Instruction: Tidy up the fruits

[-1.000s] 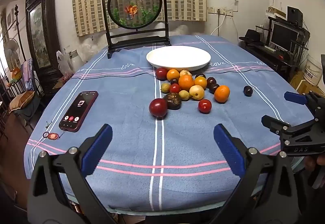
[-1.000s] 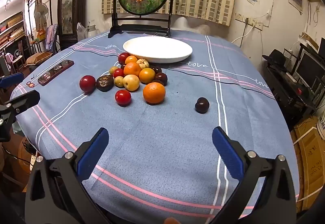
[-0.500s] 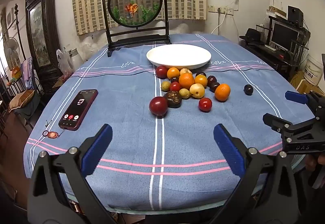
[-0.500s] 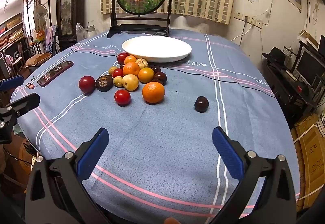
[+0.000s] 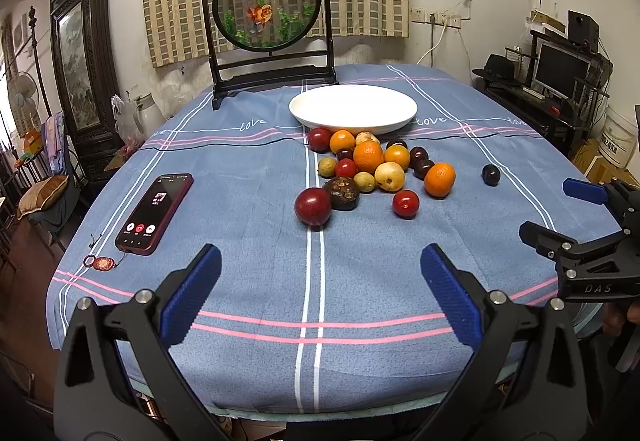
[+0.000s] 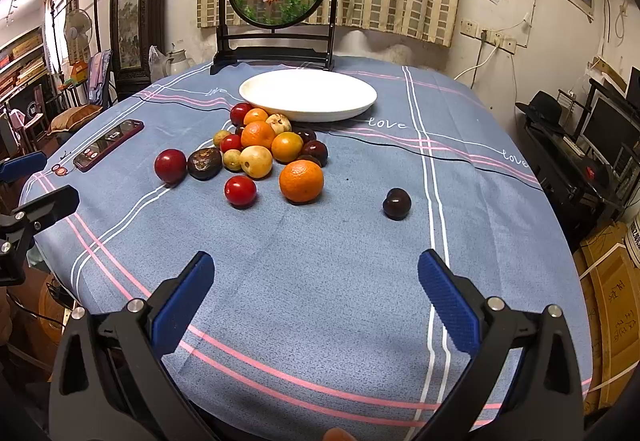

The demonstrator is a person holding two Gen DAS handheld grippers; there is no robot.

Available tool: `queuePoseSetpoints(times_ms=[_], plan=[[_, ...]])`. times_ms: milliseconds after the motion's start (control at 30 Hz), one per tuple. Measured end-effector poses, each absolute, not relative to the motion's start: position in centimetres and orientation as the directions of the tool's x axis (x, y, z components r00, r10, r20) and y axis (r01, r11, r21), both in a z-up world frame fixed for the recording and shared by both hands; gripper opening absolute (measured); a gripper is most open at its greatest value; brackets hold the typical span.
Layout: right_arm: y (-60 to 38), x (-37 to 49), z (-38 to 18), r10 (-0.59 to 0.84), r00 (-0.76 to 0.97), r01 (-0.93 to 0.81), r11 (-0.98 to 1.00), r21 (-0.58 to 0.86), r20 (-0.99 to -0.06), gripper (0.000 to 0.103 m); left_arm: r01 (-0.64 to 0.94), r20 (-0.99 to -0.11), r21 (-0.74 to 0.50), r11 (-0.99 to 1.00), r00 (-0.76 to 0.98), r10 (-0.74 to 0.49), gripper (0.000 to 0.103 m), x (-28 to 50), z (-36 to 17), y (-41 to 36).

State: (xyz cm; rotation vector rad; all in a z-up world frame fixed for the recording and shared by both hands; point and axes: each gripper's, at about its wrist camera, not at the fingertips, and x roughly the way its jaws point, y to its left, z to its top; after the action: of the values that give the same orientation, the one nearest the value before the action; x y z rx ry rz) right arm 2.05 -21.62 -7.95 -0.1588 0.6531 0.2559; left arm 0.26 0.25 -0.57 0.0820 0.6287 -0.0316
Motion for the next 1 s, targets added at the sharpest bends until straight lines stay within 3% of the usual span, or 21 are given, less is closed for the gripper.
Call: queuePoseSetpoints(times_ms=[1000], plan=[[-21.2, 2.3, -8.7, 0.196, 0.756, -0.291, 0.955, -0.052, -0.624, 0.102, 0.053, -0.597, 0.066, 0.996, 0.802, -0.003, 0.101, -0.2, -2.1, 1.1]])
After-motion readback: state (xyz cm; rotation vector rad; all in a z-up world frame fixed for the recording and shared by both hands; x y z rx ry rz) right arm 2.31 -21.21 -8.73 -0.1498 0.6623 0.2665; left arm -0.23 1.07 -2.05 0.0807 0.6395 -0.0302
